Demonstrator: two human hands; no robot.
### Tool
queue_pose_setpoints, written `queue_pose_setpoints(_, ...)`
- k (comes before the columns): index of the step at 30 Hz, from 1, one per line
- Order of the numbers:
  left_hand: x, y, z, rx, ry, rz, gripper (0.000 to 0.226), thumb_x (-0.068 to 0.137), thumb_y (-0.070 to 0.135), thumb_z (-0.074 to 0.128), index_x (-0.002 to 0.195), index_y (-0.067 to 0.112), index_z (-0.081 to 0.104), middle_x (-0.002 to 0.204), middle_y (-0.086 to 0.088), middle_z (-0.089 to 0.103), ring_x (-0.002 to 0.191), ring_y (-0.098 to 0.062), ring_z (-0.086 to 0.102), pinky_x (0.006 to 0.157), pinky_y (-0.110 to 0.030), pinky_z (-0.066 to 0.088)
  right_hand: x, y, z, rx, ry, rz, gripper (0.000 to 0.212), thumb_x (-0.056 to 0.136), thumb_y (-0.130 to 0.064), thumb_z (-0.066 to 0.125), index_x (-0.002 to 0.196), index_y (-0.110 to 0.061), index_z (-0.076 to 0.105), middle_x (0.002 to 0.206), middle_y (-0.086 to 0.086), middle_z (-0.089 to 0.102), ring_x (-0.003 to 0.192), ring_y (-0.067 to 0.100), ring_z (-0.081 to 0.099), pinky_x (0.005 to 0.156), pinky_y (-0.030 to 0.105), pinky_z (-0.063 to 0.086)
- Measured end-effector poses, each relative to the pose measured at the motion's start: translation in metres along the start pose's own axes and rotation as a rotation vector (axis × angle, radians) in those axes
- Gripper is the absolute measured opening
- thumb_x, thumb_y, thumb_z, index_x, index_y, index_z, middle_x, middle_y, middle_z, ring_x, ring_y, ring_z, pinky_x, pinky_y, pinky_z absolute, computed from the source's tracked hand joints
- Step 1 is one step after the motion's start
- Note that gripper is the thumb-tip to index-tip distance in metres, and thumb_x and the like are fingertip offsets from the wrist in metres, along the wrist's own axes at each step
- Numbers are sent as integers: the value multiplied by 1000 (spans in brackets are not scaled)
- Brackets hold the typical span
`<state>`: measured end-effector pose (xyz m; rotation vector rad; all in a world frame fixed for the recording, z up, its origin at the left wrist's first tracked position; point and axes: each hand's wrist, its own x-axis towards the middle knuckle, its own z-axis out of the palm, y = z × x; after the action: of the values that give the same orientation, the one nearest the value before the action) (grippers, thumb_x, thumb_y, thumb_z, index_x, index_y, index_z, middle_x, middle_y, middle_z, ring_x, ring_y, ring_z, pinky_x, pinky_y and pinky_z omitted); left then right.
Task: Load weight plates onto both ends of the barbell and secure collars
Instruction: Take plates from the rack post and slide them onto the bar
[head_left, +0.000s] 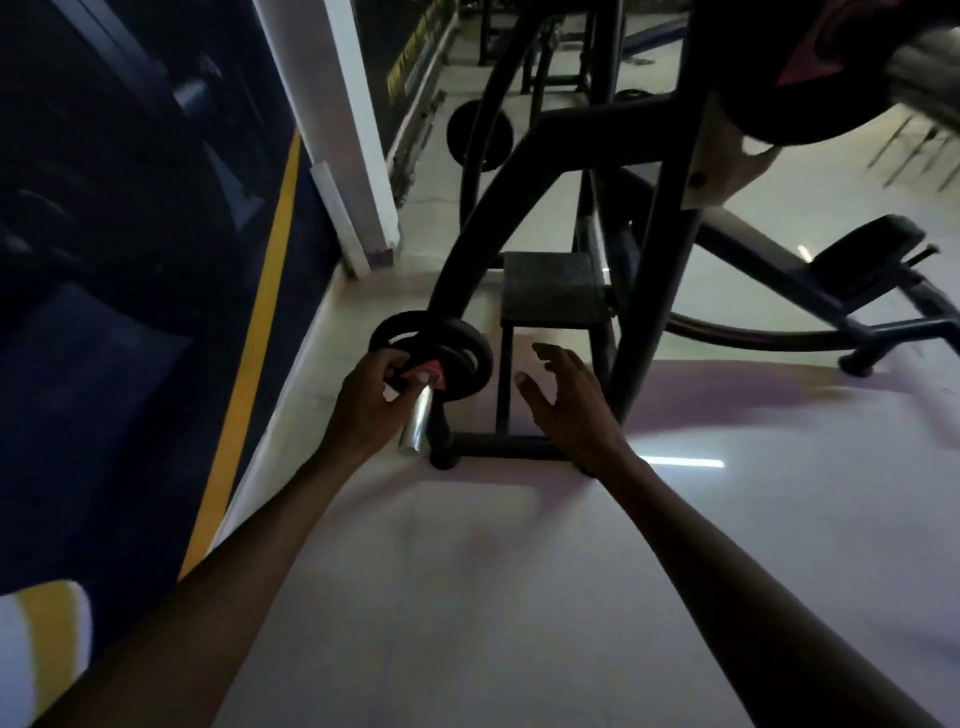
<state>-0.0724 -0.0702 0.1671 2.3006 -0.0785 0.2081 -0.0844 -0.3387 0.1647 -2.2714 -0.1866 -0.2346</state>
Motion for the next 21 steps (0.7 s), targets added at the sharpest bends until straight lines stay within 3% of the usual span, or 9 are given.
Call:
queue_pose_setpoints(4, 17, -66, -15, 7, -36, -38, 36, 95, 35, 73, 122, 13, 65, 122, -5, 67, 109, -21, 64, 91, -42, 56, 12, -15, 73, 60, -10, 26, 43, 100, -33, 62, 138, -15, 53, 136, 10, 59, 119, 20, 58, 91, 30, 49)
queue_pose_setpoints(9, 57, -128, -7, 5, -94, -97, 39, 95, 33, 73, 126, 11, 63, 123, -8, 65, 110, -21, 64, 92, -37, 54, 44, -8, 138, 141, -42, 44, 32, 99, -20, 64, 130, -13, 59, 122, 0, 63, 111, 9, 57, 87, 9, 44)
queue_pose_setpoints(12, 83, -162, 12, 26, -179, -106, 45, 96, 29, 72, 134, 10, 58, 129, -10, 63, 116, -25, 62, 98, -39, 52, 68, 14, 171, 145, -45, 94, 31, 98, -21, 65, 127, -14, 59, 117, -1, 61, 108, 11, 57, 86, 18, 49)
queue_pose_setpoints(16, 125, -207, 44, 23, -243, -129, 52, 95, 27, 73, 140, 10, 53, 136, -11, 59, 125, -27, 58, 105, -43, 48, 108, 56, 212, 122, -28, 135, 38, 96, -16, 67, 132, -11, 54, 123, -3, 54, 108, 0, 48, 84, -2, 37)
queue_pose_setpoints(19, 163, -242, 69, 1, -262, -152, 57, 94, 30, 74, 143, 12, 50, 139, -9, 56, 125, -26, 57, 105, -44, 49, 142, 92, 242, 118, 13, 115, 37, 92, -5, 68, 127, -2, 54, 120, 3, 56, 104, -11, 51, 90, 9, 44)
queue_pose_setpoints(21, 183, -261, 82, -22, -259, -166, 61, 92, 30, 76, 143, 11, 48, 139, -11, 55, 124, -27, 56, 103, -43, 49, 159, 114, 261, 119, 25, 102, 46, 88, 1, 71, 130, 1, 51, 125, 7, 54, 107, -12, 49, 92, 7, 44)
